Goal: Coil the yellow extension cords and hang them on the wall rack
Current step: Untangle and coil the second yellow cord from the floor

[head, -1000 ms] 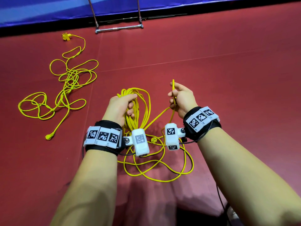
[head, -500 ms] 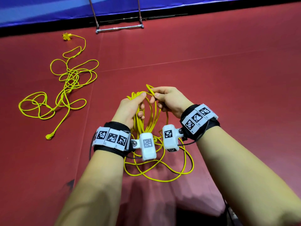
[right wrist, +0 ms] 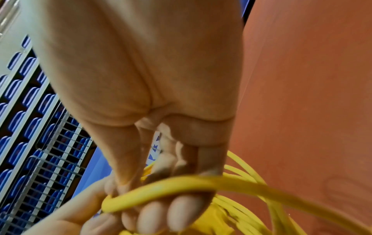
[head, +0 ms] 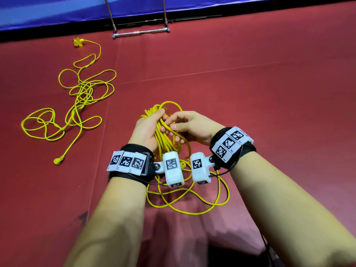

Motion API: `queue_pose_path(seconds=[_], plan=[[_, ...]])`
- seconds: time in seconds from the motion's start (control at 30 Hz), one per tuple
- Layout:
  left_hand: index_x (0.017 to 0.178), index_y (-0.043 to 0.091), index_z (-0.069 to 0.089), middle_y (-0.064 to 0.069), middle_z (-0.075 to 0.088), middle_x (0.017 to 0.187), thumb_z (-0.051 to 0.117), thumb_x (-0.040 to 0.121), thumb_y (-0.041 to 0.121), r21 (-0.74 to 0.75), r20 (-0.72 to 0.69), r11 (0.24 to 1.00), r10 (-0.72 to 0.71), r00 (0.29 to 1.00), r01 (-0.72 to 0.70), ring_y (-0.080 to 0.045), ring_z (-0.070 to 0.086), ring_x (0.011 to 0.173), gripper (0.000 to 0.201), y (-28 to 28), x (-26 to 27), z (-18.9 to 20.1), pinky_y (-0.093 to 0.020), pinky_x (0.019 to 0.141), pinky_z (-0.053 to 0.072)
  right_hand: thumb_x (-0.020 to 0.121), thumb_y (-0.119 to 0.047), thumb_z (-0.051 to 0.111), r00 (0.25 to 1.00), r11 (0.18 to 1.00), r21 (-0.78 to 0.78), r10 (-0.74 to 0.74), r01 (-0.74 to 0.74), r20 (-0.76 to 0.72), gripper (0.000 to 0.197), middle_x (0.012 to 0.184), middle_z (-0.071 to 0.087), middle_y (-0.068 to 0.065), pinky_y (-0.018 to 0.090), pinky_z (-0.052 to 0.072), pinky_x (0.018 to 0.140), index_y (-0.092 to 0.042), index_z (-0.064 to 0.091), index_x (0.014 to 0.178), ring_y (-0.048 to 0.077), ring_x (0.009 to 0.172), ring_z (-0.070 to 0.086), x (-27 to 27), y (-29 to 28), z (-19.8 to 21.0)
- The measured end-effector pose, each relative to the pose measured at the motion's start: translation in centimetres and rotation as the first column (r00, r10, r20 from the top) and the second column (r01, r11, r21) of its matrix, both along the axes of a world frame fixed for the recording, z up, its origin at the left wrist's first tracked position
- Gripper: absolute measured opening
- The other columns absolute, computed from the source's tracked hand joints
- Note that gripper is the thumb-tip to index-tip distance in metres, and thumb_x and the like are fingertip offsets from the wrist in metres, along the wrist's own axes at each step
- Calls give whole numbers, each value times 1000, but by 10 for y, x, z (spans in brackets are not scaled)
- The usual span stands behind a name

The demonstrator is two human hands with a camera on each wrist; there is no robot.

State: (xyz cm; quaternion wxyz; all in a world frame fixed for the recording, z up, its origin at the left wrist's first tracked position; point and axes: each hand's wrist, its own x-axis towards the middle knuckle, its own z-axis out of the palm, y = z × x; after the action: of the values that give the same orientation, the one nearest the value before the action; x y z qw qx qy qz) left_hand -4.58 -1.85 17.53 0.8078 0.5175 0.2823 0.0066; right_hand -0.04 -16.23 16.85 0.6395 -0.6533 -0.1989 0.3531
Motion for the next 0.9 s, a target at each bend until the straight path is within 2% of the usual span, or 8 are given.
queue_pose_path(seconds=[0.17, 0.33, 0.5, 0.57, 0.63, 0.7, 0.8, 0.9], plan=[[67, 14, 55, 0, 47, 58, 62, 87, 13, 66, 8, 998, 11, 1000, -12, -15, 33, 41, 20, 7, 1, -2, -24, 48, 35, 94, 0, 50, 877, 879, -99, -474, 466, -85, 16, 74, 56, 10, 37, 57, 60, -10, 53, 105, 23, 59, 60, 17, -10, -10], [72, 16, 59, 2, 46, 52, 71, 85, 18, 173, -1, 978, -122, 993, 120, -14, 33, 38, 18, 3, 0, 1, -19, 41, 29, 101, -17, 49, 868, 866, -92, -496, 492, -29, 26, 72, 53, 9, 28, 51, 49, -20, 50, 127, 22, 53, 58, 20, -12, -25], [69, 14, 53, 1, 44, 48, 63, 90, 10, 196, 22, 944, -274, 961, 264, -13, 33, 37, 24, -4, -5, 5, -20, 41, 30, 101, -13, 42, 768, 764, -86, -635, 640, 82, 23, 63, 54, 9, 26, 51, 46, -14, 61, 88, 22, 53, 61, 28, -11, -29], [66, 13, 51, 0, 43, 48, 58, 90, 7, 180, 22, 935, -314, 949, 305, -14, 35, 40, 27, -6, -6, 5, -24, 46, 33, 99, -12, 45, 756, 748, -117, -639, 654, 142, 24, 62, 57, 9, 27, 50, 48, -14, 63, 83, 25, 57, 62, 31, -13, -31], [62, 11, 51, -2, 42, 49, 56, 90, 4, 119, 32, 940, -324, 945, 318, -17, 39, 47, 29, -6, -6, 3, -28, 52, 41, 97, -8, 45, 797, 783, -154, -579, 603, 171, 24, 67, 59, 9, 23, 46, 47, -5, 68, 100, 24, 59, 59, 32, -12, -30], [61, 9, 51, -3, 41, 49, 54, 90, 2, 60, 34, 952, -304, 952, 301, -19, 44, 51, 30, -7, -5, 1, -32, 59, 47, 95, -1, 43, 872, 854, -184, -461, 486, 167, 32, 79, 55, 11, 22, 41, 49, 5, 58, 123, 22, 63, 52, 28, -8, -26], [64, 10, 49, -1, 41, 49, 52, 92, 4, -40, 19, 980, -196, 980, 197, -17, 47, 46, 29, -6, -2, 1, -30, 56, 51, 93, 4, 47, 923, 910, -183, -343, 373, 175, 54, 96, 56, 5, 28, 43, 58, -8, 36, 144, 20, 76, 53, 20, -1, -22], [66, 12, 48, 1, 42, 48, 50, 93, 7, -92, 24, 993, -74, 997, 76, -15, 47, 42, 28, 1, -1, 2, -26, 54, 50, 91, 5, 48, 938, 929, -176, -294, 326, 182, 36, 92, 60, 7, 27, 45, 58, -8, 47, 125, 23, 74, 58, 14, 1, -19]])
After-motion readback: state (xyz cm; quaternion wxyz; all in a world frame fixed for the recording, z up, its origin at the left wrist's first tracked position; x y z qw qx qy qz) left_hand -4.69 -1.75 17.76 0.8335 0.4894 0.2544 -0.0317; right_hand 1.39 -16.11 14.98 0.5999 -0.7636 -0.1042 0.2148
